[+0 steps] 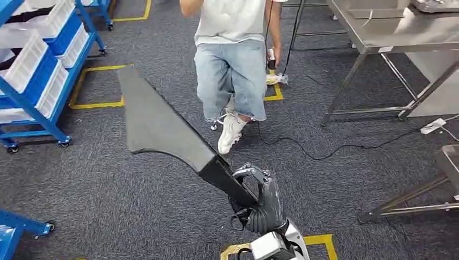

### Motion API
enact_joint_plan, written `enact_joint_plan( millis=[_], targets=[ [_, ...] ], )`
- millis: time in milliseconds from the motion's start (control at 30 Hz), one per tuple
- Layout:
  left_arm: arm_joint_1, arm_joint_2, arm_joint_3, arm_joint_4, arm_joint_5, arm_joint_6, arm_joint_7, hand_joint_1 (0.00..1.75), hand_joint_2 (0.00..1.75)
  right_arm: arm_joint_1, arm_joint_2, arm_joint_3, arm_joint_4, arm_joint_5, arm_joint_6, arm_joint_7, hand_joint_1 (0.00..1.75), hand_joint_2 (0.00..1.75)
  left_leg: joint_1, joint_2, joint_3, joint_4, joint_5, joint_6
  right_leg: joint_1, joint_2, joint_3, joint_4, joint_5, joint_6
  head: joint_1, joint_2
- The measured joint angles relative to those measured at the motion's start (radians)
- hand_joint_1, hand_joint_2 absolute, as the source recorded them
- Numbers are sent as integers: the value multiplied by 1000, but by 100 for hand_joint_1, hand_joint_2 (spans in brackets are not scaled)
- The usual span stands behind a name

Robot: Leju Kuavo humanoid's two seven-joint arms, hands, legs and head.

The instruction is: Take the parts from the cabinet and place them on the table.

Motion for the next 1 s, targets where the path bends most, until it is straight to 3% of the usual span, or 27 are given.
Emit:
enact_joint_plan(
  millis=[67,100,133,167,200,267,300,333,400,433,467,500,600,633,667,700,767,800,833,867,900,933,967,1000],
  targets=[
    [-4,1,-5,0,-12,-9,4,0,175,6,-1,-1,-5,9,-18,7,169,175,-5,16,-4,5,4,7,-6,19,-6,-8,9,14,0,0],
    [-10,2,-9,0,-20,-13,10,0,175,8,-2,-1,-8,13,-29,11,169,175,0,30,-2,-3,9,15,-1,32,-8,-7,12,21,1,0],
    [-13,3,-13,0,-26,-15,15,0,175,11,-3,-1,-13,15,-38,14,169,175,3,48,3,-11,14,23,-3,1,-12,6,-1,22,0,0],
    [-13,3,-16,0,-29,-16,19,0,175,10,-5,-1,-17,17,-42,15,169,175,1,59,5,-14,15,33,2,-51,-31,46,-30,24,7,0],
    [-13,3,-18,0,-29,-16,22,0,175,8,-5,-1,-19,18,-43,15,169,175,-2,75,4,-15,14,36,1,-78,-63,113,-66,28,6,0],
    [-12,6,-20,0,-32,-16,25,0,175,12,-6,-1,-19,20,-49,17,169,175,-4,105,4,-14,12,39,-4,-97,-133,256,-124,34,6,0],
    [-13,8,-22,0,-36,-16,29,0,175,16,-10,-1,-19,21,-57,19,169,175,-4,121,4,-14,11,40,-8,-100,-151,293,-125,38,6,0],
    [-14,9,-24,0,-42,-18,31,0,175,19,-12,-2,-19,23,-64,21,169,175,-4,133,5,-13,9,39,-11,-102,-142,274,-104,40,6,0],
    [-19,10,-27,0,-52,-23,40,0,175,22,-16,-4,-21,26,-79,23,169,175,-4,155,9,-11,4,34,-13,-119,-61,125,-25,39,6,0],
    [-21,10,-29,0,-55,-27,46,0,175,25,-18,-5,-26,26,-85,24,169,175,-4,162,12,-10,0,29,-11,-147,-11,38,8,35,6,0],
    [-20,10,-32,0,-61,-29,48,0,175,26,-20,-6,-32,27,-91,24,169,175,-9,171,14,-9,-3,24,1,-194,10,-3,-11,30,6,0],
    [-21,10,-35,0,-64,-30,52,0,175,27,-21,-7,-35,28,-96,25,169,175,-13,178,15,-7,-7,17,6,-179,6,-8,-5,22,5,0],
    [-33,11,-48,0,-86,-34,67,0,175,45,-30,-17,-53,29,-119,27,169,175,-14,206,28,-15,-9,3,9,-150,4,-12,-5,10,6,0],
    [-37,11,-51,-2,-92,-34,70,0,175,51,-32,-20,-61,29,-122,27,169,175,-9,204,27,-12,-20,-3,-5,-140,16,-23,1,0,5,0],
    [-38,13,-54,-3,-97,-36,74,0,175,55,-34,-23,-66,29,-130,27,169,175,-7,158,21,14,-39,-6,-4,-131,18,-28,2,-2,5,0],
    [-38,15,-56,-3,-103,-38,75,0,175,54,-35,-24,-69,29,-133,27,169,175,-5,125,-7,74,-74,-7,-4,-123,18,-27,4,-11,3,0],
    [-43,17,-61,-3,-106,-40,78,0,175,59,-35,-27,-70,29,-137,27,169,175,-5,101,-86,234,-142,-10,-2,-99,18,-27,3,-14,3,0],
    [-49,18,-64,-3,-111,-42,82,0,175,65,-37,-29,-71,29,-143,27,169,175,-5,100,-116,289,-152,-11,-1,-85,18,-25,3,-15,3,0],
    [-50,18,-67,-3,-116,-42,85,0,175,69,-38,-29,-71,29,-148,26,169,175,-5,100,-124,297,-140,-11,0,-72,18,-24,3,-15,3,0],
    [-50,20,-69,-3,-119,-43,89,0,175,73,-39,-29,-72,28,-150,26,169,175,-5,100,-113,263,-104,-9,0,-58,20,-23,2,-16,3,0],
    [-53,22,-70,-3,-123,-43,91,0,175,75,-39,-29,-74,28,-153,26,169,175,-5,97,-84,190,-50,-7,0,-42,21,-21,1,-14,3,0],
    [-57,26,-72,-3,-125,-44,96,0,175,79,-40,-31,-80,28,-159,24,169,175,-4,80,-46,98,3,-3,-1,-27,22,-17,0,-12,3,0],
    [-56,28,-73,-3,-130,-45,101,0,175,84,-41,-32,-88,29,-167,21,169,175,-2,37,-24,32,21,2,-3,-19,19,-14,-3,-8,4,0],
    [-54,31,-74,-3,-135,-45,105,0,175,86,-41,-32,-93,29,-172,18,169,175,0,19,-13,10,11,3,4,-9,12,-4,-5,-2,3,0]
  ],
)
